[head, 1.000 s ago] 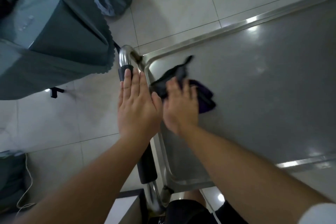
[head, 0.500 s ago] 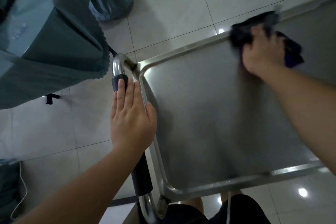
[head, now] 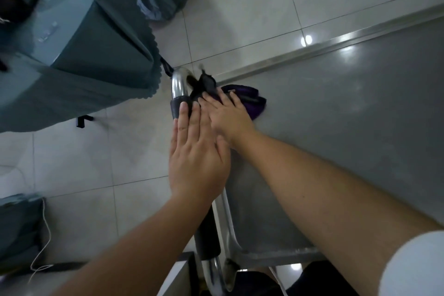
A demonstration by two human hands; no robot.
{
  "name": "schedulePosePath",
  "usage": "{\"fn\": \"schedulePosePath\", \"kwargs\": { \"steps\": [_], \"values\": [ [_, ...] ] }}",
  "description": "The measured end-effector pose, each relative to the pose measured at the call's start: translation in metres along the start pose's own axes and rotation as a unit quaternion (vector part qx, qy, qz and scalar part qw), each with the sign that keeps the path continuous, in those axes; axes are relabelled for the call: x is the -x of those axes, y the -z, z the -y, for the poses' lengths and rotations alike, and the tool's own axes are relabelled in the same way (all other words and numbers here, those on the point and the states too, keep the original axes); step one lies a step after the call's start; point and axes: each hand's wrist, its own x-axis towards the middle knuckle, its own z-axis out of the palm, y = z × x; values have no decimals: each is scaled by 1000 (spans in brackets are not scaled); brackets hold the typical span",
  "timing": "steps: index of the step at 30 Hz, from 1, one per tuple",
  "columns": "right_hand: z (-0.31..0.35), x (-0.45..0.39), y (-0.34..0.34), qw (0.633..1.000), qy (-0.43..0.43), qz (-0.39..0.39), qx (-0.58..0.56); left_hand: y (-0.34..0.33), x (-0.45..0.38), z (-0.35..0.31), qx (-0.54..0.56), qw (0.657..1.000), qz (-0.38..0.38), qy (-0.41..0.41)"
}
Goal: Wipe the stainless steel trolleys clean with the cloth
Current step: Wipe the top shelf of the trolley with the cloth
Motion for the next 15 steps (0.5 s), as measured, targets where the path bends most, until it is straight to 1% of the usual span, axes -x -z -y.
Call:
{"fn": "schedulePosePath", "kwargs": {
  "steps": [1,3,5,6,7,9,11,12,14,15],
  "values": [
    [-3,-1,1,999,50,16,12,0,0,0,1,1000,-1,1],
    [-21,2,7,994,99,12,40,1,0,0,3,1000,4,0],
    [-55,7,17,994,92,-6,60,1,0,1,6,1000,9,3],
    [-78,9,25,996,67,-17,60,1,0,2,8,1000,10,3],
    [-103,12,35,998,28,-33,54,0,-1,3,9,1000,10,2],
    [-158,18,61,991,-89,-98,20,0,-1,3,13,1000,10,0],
    [-217,24,88,959,-228,-166,-18,1,0,3,23,1000,13,1],
    [-246,27,100,940,-287,-183,-23,1,0,3,25,1000,15,2],
    [-289,30,120,904,-382,-187,-35,1,0,2,24,1000,15,5],
    [-298,28,126,886,-421,-184,-52,1,0,3,24,1000,13,5]
  ]
}}
